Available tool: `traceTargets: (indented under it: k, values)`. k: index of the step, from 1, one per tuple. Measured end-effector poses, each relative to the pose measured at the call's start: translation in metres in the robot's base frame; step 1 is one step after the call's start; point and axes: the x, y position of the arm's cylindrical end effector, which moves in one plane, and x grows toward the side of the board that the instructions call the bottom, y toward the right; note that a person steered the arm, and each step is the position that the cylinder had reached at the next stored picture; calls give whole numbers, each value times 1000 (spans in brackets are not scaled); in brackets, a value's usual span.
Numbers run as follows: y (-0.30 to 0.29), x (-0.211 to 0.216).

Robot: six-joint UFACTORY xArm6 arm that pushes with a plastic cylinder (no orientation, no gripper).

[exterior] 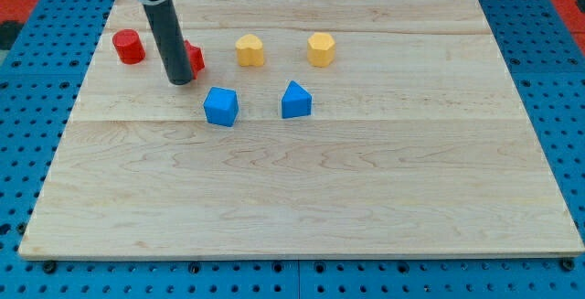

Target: Slide the yellow heart upwards

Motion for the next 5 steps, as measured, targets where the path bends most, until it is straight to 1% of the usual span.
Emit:
traceTargets:
  k: [1, 2, 3, 5]
  values:
    - [-10, -22]
    - [1, -34]
    - [3, -2]
    - [27, 25]
